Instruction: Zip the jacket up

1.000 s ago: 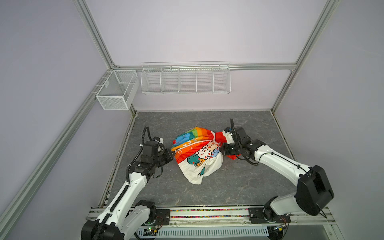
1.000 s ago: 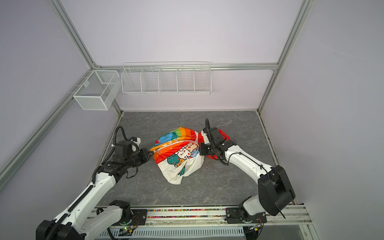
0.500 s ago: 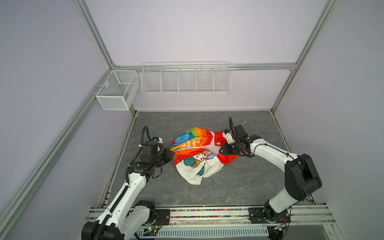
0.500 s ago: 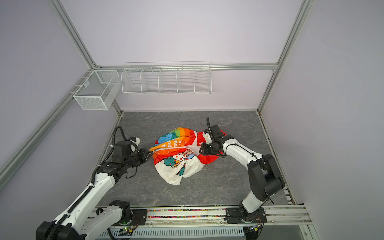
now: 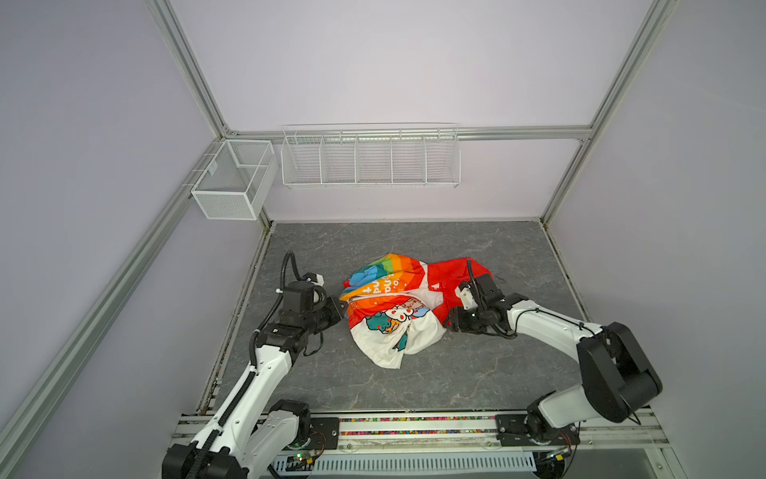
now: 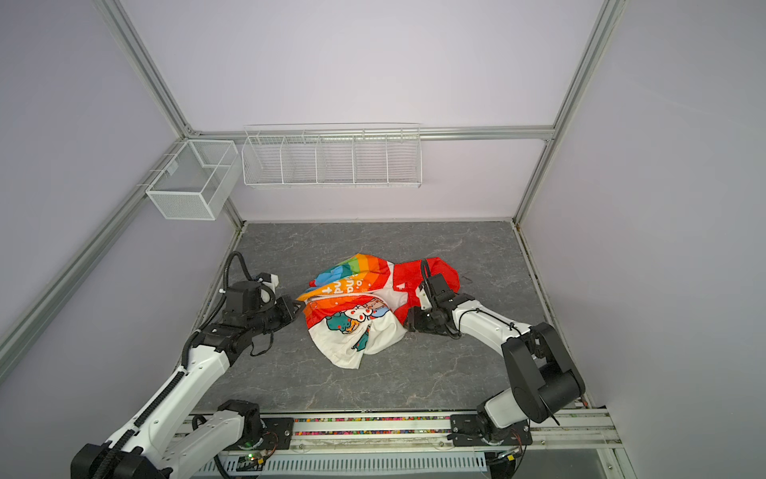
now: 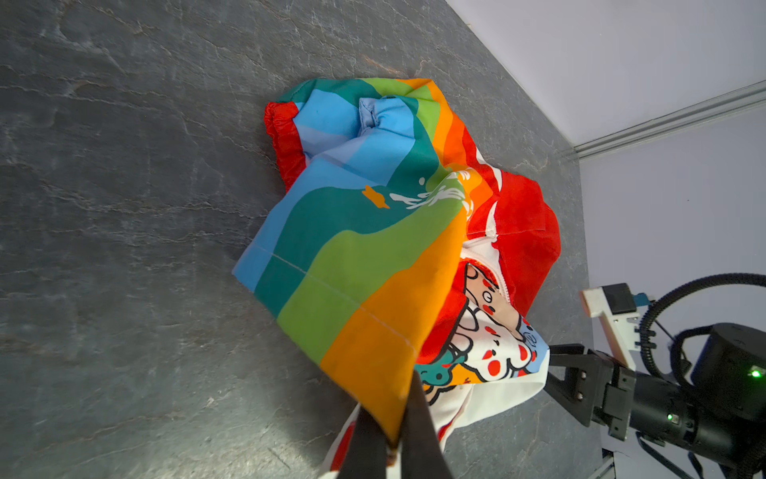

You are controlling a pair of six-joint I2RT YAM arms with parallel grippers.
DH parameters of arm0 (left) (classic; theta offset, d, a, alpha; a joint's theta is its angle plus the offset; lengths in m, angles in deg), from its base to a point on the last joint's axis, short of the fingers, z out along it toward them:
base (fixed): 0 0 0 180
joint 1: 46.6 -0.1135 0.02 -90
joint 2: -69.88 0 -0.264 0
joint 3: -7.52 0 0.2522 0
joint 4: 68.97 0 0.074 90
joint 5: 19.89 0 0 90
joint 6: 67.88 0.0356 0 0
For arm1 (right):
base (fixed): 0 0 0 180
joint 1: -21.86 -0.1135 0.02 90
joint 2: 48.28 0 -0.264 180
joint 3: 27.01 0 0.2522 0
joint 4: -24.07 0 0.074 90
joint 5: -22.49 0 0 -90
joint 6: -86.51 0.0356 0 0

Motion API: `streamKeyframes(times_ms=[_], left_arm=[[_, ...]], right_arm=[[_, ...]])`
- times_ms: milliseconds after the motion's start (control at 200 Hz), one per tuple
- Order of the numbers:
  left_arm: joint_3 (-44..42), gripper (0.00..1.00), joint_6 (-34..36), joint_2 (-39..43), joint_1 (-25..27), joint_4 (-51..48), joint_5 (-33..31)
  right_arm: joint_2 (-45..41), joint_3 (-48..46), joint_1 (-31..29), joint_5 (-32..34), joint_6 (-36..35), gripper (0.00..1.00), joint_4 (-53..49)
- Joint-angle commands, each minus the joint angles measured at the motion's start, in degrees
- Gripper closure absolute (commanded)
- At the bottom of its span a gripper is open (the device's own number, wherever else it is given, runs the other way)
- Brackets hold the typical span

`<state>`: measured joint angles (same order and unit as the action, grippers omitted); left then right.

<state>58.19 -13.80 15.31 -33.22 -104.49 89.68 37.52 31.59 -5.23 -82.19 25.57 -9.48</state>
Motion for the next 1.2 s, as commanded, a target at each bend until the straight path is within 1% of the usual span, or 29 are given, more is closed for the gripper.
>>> streamKeyframes(times_ms=[0, 50, 75, 105, 165, 285, 380, 405, 540, 705, 805, 910, 940, 1155, 1195], left_arm=[[1.6, 1.0, 0.7, 0.7, -0.5, -0.4, 0.7], [1.6, 1.0, 0.7, 0.7, -0.5, -0.4, 0.7], [1.6, 1.0, 0.7, 0.8, -0.5, -0.3, 0.7], [1.5, 1.0, 0.7, 0.8, -0.5, -0.3, 0.7], [1.3, 1.0, 0.6, 0.9, -0.6, -0.3, 0.7], [1.1, 1.0, 0.8, 1.3, -0.6, -0.6, 0.7], [0.9, 1.0, 0.9, 1.6, -0.6, -0.8, 0.6], [0.8, 1.0, 0.9, 1.6, -0.6, -0.8, 0.7], [0.8, 1.0, 1.0, 1.6, -0.6, -0.7, 1.0], [0.8, 1.0, 1.0, 1.6, -0.6, -0.6, 1.4], [0.7, 1.0, 1.0, 1.8, -0.7, -0.4, 2.0], [0.8, 1.0, 1.2, 1.8, -0.7, -0.6, 2.7], [0.8, 1.0, 1.2, 1.8, -0.7, -0.7, 2.9], [0.7, 1.0, 1.5, 1.7, -0.7, -0.4, 5.1], [0.7, 1.0, 1.5, 1.7, -0.7, -0.3, 5.6]], right_arm=[[1.9, -0.2, -0.1, -0.6, 3.2, 0.42, 5.2], [3.2, 0.5, 0.0, -0.6, 3.3, 0.42, 5.5], [3.8, 0.8, 0.0, -0.6, 3.2, 0.45, 5.6], [4.4, 1.2, 0.0, -0.4, 3.2, 0.49, 5.6], [5.2, 2.1, 0.3, 0.2, 3.3, 0.63, 5.2], [2.7, 3.8, 1.8, 1.9, 3.4, 0.76, 3.2], [-0.9, 5.2, 4.1, 3.8, 2.3, 0.83, -0.1], [-1.7, 7.2, 4.9, 4.0, 1.9, 0.85, -0.7], [-4.0, 11.5, 9.3, 3.0, -0.1, 0.93, -3.9], [-0.6, 16.7, 13.4, 0.7, -1.3, 0.93, -5.3], [4.4, 19.1, 15.1, -0.5, -1.6, 0.93, -4.7], [10.8, 21.9, 15.1, -1.1, -2.2, 0.93, -3.7], [12.6, 22.8, 16.7, -0.8, -2.4, 0.93, -3.7], [22.3, 28.4, 16.9, -0.9, -3.6, 0.93, -2.9], [23.3, 29.3, 17.0, -0.9, -4.2, 0.91, -3.3]])
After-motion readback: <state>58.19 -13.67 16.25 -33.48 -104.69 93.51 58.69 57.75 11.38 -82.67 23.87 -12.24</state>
